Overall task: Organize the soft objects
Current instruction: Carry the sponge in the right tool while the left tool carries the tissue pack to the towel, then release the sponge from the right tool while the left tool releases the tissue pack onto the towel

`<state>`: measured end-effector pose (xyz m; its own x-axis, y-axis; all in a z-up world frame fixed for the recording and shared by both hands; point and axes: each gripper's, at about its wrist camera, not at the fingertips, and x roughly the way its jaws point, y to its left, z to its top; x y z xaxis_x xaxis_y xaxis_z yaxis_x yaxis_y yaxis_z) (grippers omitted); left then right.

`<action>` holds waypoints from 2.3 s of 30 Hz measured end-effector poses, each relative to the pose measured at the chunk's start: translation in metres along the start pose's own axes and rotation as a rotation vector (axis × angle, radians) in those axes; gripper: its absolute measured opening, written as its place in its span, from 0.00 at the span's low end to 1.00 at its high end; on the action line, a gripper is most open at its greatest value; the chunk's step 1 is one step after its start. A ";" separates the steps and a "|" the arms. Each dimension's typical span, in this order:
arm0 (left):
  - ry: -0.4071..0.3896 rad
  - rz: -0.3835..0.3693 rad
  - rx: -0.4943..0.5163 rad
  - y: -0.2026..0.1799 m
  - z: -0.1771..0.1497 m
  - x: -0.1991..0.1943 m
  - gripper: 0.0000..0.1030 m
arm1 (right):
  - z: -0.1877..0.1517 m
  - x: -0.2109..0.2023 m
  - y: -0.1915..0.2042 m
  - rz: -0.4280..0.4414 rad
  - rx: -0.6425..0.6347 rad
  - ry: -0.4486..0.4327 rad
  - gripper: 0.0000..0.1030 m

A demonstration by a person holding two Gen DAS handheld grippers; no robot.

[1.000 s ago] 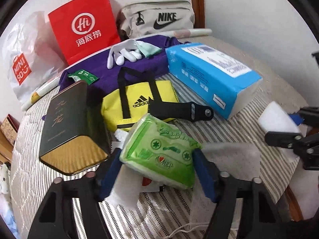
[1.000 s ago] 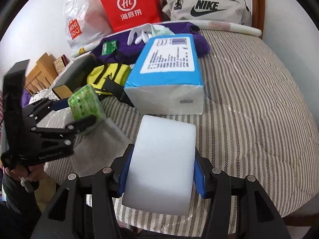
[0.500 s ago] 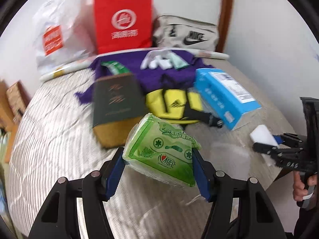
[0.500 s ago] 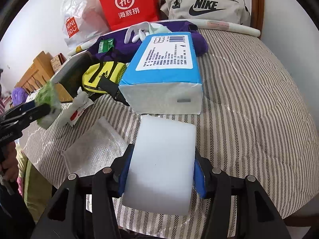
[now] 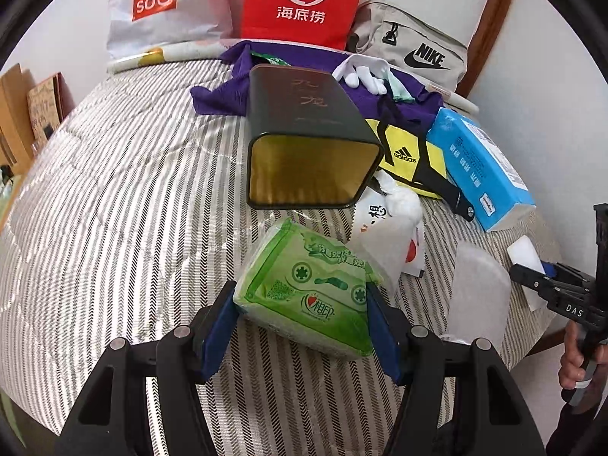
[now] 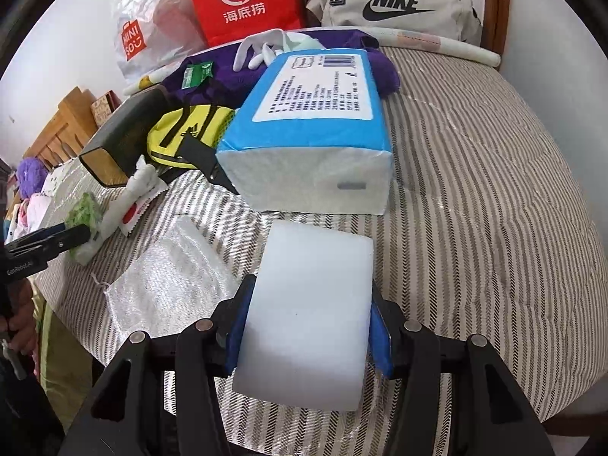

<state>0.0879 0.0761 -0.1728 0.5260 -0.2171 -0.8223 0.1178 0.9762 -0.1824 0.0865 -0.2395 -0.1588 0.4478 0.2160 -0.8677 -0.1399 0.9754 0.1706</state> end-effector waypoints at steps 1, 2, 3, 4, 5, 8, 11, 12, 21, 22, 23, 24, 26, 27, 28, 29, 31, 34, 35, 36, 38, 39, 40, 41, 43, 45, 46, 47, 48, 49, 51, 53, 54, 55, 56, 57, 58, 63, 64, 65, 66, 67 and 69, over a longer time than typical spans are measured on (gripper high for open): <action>0.002 -0.009 -0.007 0.002 0.000 0.000 0.60 | 0.001 0.000 0.000 0.003 0.003 0.004 0.51; 0.006 -0.015 -0.016 0.003 0.001 0.000 0.60 | 0.002 -0.001 -0.001 0.009 0.008 0.008 0.51; 0.013 -0.022 -0.023 0.004 0.001 0.000 0.60 | 0.003 -0.003 0.000 0.015 0.007 0.007 0.51; 0.017 -0.030 -0.025 0.005 0.001 0.001 0.60 | 0.004 -0.006 0.000 0.019 0.005 0.005 0.51; 0.018 -0.033 -0.029 0.006 0.002 0.001 0.60 | 0.005 -0.010 0.001 0.025 0.004 0.002 0.51; 0.021 -0.043 -0.027 0.005 0.005 0.000 0.60 | 0.011 -0.025 0.005 0.057 -0.010 -0.014 0.51; 0.020 -0.052 -0.017 0.004 0.008 -0.004 0.60 | 0.018 -0.042 0.011 0.084 -0.036 -0.042 0.51; 0.020 -0.055 -0.014 0.005 0.009 -0.006 0.60 | 0.021 -0.047 0.013 0.094 -0.045 -0.052 0.51; -0.033 -0.051 -0.021 0.012 0.029 -0.035 0.60 | 0.059 -0.078 0.016 0.186 -0.049 -0.146 0.51; -0.045 -0.043 -0.015 0.012 0.034 -0.041 0.60 | 0.063 -0.079 0.016 0.188 -0.050 -0.152 0.51; -0.053 -0.039 -0.012 0.012 0.038 -0.044 0.60 | 0.067 -0.080 0.016 0.186 -0.053 -0.161 0.51; -0.063 -0.037 -0.007 0.012 0.042 -0.048 0.60 | 0.074 -0.081 0.017 0.184 -0.060 -0.169 0.51; -0.083 -0.039 0.002 0.011 0.055 -0.055 0.60 | 0.089 -0.081 0.017 0.176 -0.071 -0.181 0.51; -0.093 -0.036 0.002 0.011 0.062 -0.057 0.60 | 0.095 -0.080 0.016 0.173 -0.073 -0.185 0.51; -0.100 -0.033 0.002 0.011 0.069 -0.059 0.60 | 0.105 -0.078 0.015 0.170 -0.072 -0.188 0.51; -0.105 -0.032 0.002 0.012 0.076 -0.059 0.60 | 0.110 -0.077 0.014 0.170 -0.070 -0.189 0.51; -0.111 -0.031 -0.009 0.013 0.089 -0.058 0.60 | 0.128 -0.072 0.013 0.167 -0.068 -0.192 0.51; -0.120 -0.047 -0.024 0.013 0.115 -0.052 0.60 | 0.157 -0.061 0.014 0.144 -0.069 -0.198 0.51; -0.125 -0.056 -0.025 0.012 0.123 -0.049 0.60 | 0.165 -0.058 0.014 0.136 -0.070 -0.196 0.51; -0.126 -0.063 -0.026 0.012 0.132 -0.046 0.60 | 0.171 -0.055 0.015 0.132 -0.074 -0.195 0.51; -0.123 -0.059 -0.032 0.010 0.149 -0.038 0.60 | 0.188 -0.045 0.014 0.137 -0.075 -0.194 0.51; -0.123 -0.059 -0.033 0.010 0.157 -0.034 0.60 | 0.194 -0.041 0.014 0.136 -0.072 -0.192 0.51; -0.118 -0.062 -0.040 0.010 0.165 -0.028 0.60 | 0.202 -0.035 0.013 0.134 -0.072 -0.191 0.51; -0.110 -0.068 -0.048 0.010 0.173 -0.022 0.60 | 0.207 -0.031 0.012 0.132 -0.071 -0.190 0.51; -0.090 -0.084 -0.066 0.012 0.188 -0.008 0.60 | 0.224 -0.013 0.009 0.125 -0.065 -0.172 0.51; -0.067 -0.083 -0.083 0.013 0.201 0.006 0.61 | 0.234 0.001 0.008 0.121 -0.064 -0.150 0.51; -0.058 -0.088 -0.087 0.014 0.207 0.013 0.61 | 0.241 0.012 0.008 0.118 -0.066 -0.137 0.51; -0.050 -0.090 -0.088 0.013 0.210 0.019 0.60 | 0.245 0.020 0.008 0.114 -0.068 -0.127 0.51; -0.037 -0.090 -0.090 0.013 0.217 0.028 0.61 | 0.249 0.027 0.007 0.110 -0.068 -0.117 0.52; -0.028 -0.087 -0.094 0.013 0.221 0.035 0.61 | 0.252 0.035 0.007 0.109 -0.067 -0.103 0.52; -0.008 -0.076 -0.098 0.015 0.229 0.048 0.61 | 0.257 0.048 0.004 0.101 -0.058 -0.079 0.52; 0.005 -0.062 -0.114 0.019 0.236 0.063 0.61 | 0.260 0.063 0.002 0.097 -0.051 -0.045 0.52; 0.017 -0.066 -0.119 0.020 0.239 0.070 0.61 | 0.261 0.073 0.000 0.092 -0.051 -0.026 0.52; 0.035 -0.067 -0.116 0.020 0.241 0.078 0.61 | 0.262 0.077 0.001 0.088 -0.051 -0.020 0.52; 0.049 -0.063 -0.110 0.019 0.242 0.084 0.61 | 0.263 0.085 -0.001 0.080 -0.055 -0.003 0.52; 0.057 -0.057 -0.103 0.019 0.243 0.089 0.61 | 0.263 0.090 -0.001 0.076 -0.055 0.010 0.52; 0.074 -0.043 -0.095 0.017 0.245 0.097 0.61 | 0.264 0.095 -0.002 0.074 -0.054 0.022 0.52; 0.104 -0.034 -0.093 0.020 0.247 0.115 0.61 | 0.269 0.115 -0.007 0.077 -0.043 0.080 0.52; 0.112 -0.026 -0.087 0.020 0.247 0.118 0.61 | 0.269 0.118 -0.007 0.077 -0.041 0.090 0.52; 0.119 -0.024 -0.087 0.021 0.247 0.120 0.61 | 0.270 0.121 -0.006 0.080 -0.043 0.102 0.52; 0.120 -0.026 -0.092 0.022 0.247 0.122 0.62 | 0.270 0.122 -0.006 0.083 -0.047 0.106 0.52; 0.120 -0.038 -0.102 0.024 0.247 0.123 0.62 | 0.270 0.124 -0.006 0.085 -0.051 0.109 0.53; 0.121 -0.053 -0.105 0.026 0.247 0.124 0.63 | 0.271 0.127 -0.004 0.087 -0.062 0.114 0.55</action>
<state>0.3645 0.0744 -0.1464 0.4156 -0.2728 -0.8677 0.0505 0.9594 -0.2775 0.3834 -0.2036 -0.1427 0.3286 0.2896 -0.8990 -0.2294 0.9478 0.2215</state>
